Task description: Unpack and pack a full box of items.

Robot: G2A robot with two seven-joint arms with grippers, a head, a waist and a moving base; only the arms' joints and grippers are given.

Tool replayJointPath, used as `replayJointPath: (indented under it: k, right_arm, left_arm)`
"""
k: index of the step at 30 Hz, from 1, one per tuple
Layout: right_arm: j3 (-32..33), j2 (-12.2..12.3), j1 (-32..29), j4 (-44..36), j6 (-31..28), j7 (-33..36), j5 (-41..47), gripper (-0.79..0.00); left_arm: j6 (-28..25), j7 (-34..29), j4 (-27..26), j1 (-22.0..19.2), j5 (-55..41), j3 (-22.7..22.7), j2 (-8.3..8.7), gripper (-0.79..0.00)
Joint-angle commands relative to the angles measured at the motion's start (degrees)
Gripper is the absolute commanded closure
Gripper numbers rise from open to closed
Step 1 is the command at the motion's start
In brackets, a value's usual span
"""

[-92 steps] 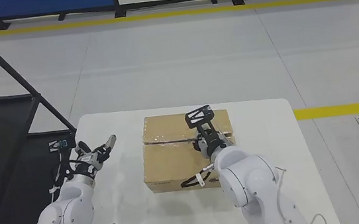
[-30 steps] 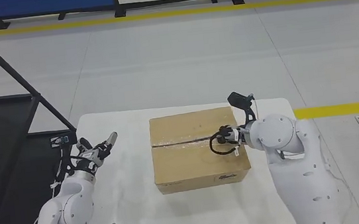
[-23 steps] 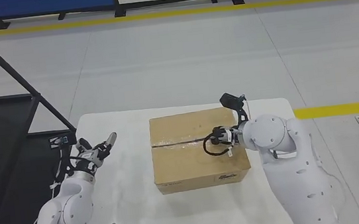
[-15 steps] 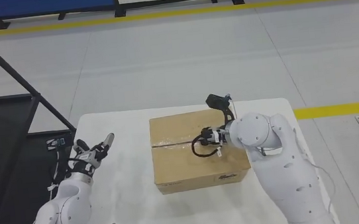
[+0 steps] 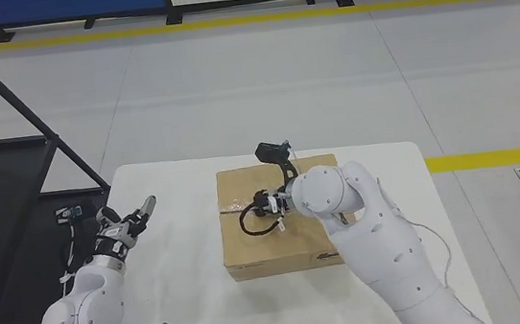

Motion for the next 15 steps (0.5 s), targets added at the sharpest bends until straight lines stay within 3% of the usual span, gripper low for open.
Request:
replayJointPath:
  k: [1,15]
  right_arm:
    - [-1.6,-0.5,0.7,1.1,-0.1,-1.0,1.0,0.0]
    - [-9.1,-4.0,6.1,9.5,0.0,-7.8,7.7,0.0]
  left_arm:
    - [-0.2,0.0,-0.1,0.3,-0.2,-0.4,0.08,-0.785]
    - [-2.4,-0.2,0.1,1.7,-2.1,-3.4,0.71,-0.785]
